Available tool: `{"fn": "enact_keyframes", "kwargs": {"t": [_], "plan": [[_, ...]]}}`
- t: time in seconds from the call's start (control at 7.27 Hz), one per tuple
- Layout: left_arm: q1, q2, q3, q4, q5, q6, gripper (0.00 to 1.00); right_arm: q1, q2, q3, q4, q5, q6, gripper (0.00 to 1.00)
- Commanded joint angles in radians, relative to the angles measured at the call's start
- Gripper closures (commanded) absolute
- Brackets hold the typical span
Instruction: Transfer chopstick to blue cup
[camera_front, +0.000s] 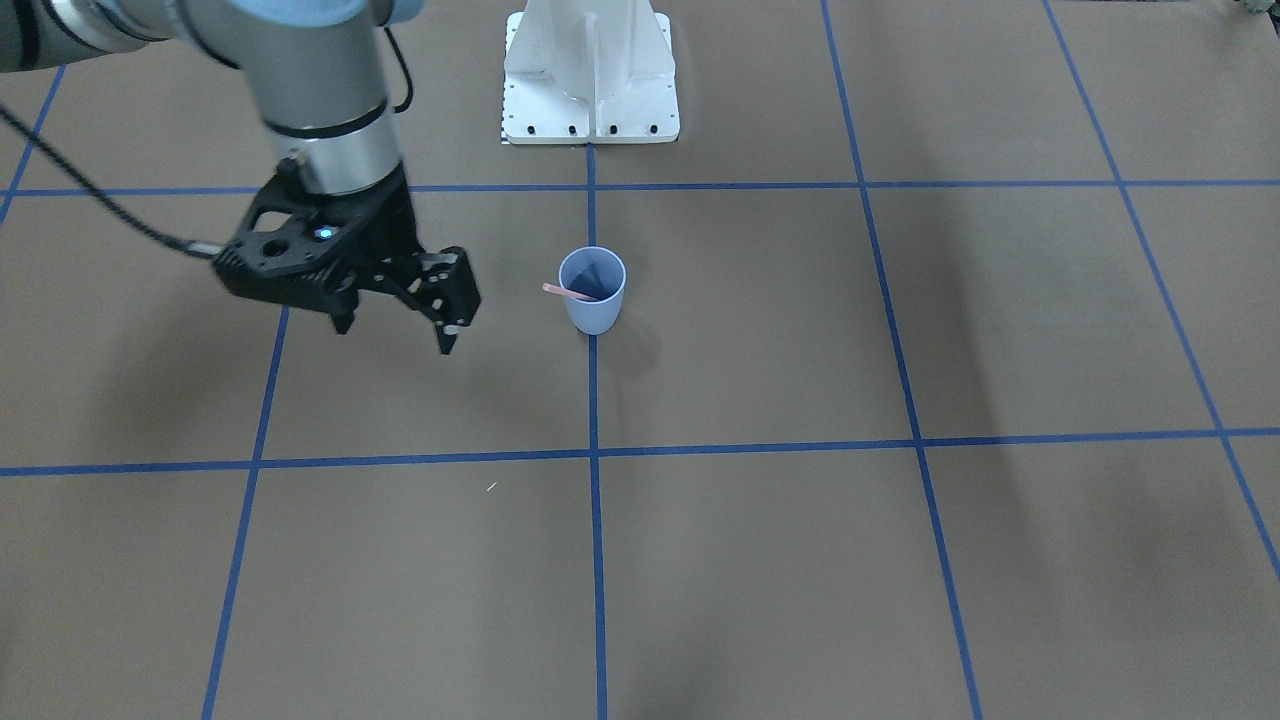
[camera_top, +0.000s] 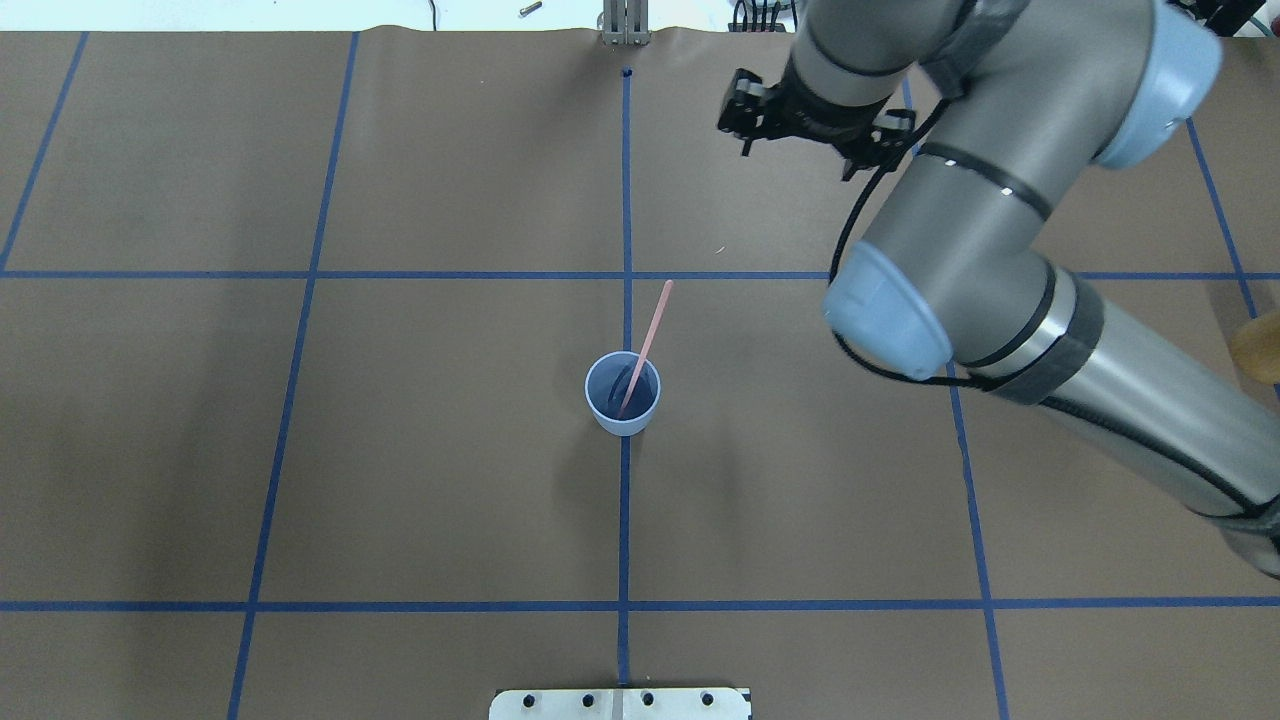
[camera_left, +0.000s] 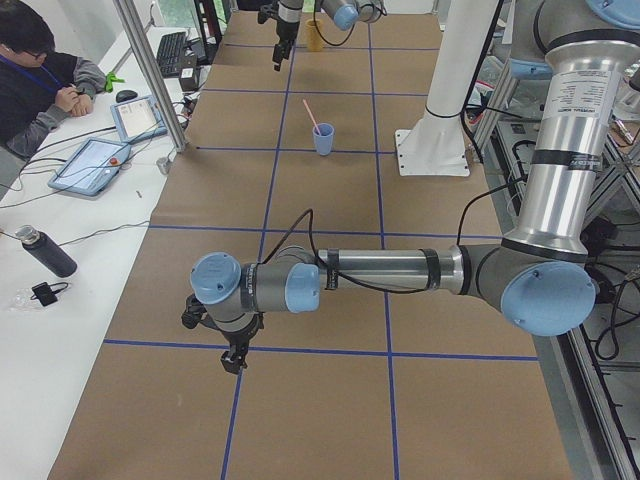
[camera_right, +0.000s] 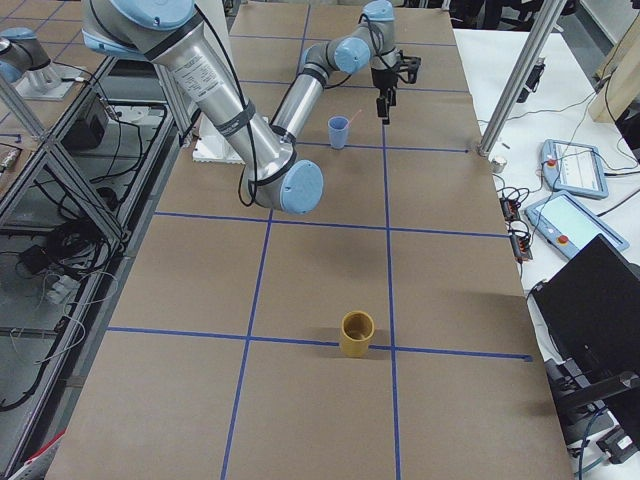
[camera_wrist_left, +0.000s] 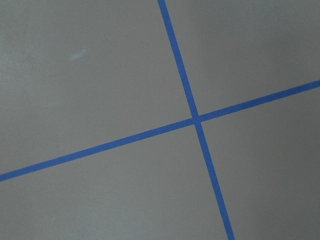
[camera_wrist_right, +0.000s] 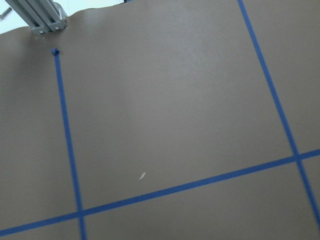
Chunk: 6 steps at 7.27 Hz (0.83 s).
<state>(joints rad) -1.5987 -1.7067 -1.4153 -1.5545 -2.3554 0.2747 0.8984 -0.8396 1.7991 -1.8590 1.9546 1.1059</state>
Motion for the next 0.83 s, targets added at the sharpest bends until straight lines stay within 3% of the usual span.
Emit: {"fn": "enact_keyframes", "kwargs": {"t": [0.0, 0.14, 0.28, 0.69], "plan": [[-0.001, 0.025, -0.020, 0.001, -0.008, -0.091, 0.02, 0.260, -0.172, -0.081, 0.045, 0.229, -0.488, 0.00], [-0.001, 0.025, -0.019, -0.002, -0.021, -0.091, 0.01, 0.363, -0.276, -0.110, 0.090, 0.301, -0.690, 0.00], [-0.001, 0.032, -0.019, -0.022, -0.021, -0.092, 0.02, 0.435, -0.383, -0.112, 0.104, 0.310, -0.844, 0.00], [-0.003, 0.041, -0.027, -0.036, -0.013, -0.088, 0.01, 0.592, -0.680, -0.101, 0.194, 0.317, -1.039, 0.00]]}}
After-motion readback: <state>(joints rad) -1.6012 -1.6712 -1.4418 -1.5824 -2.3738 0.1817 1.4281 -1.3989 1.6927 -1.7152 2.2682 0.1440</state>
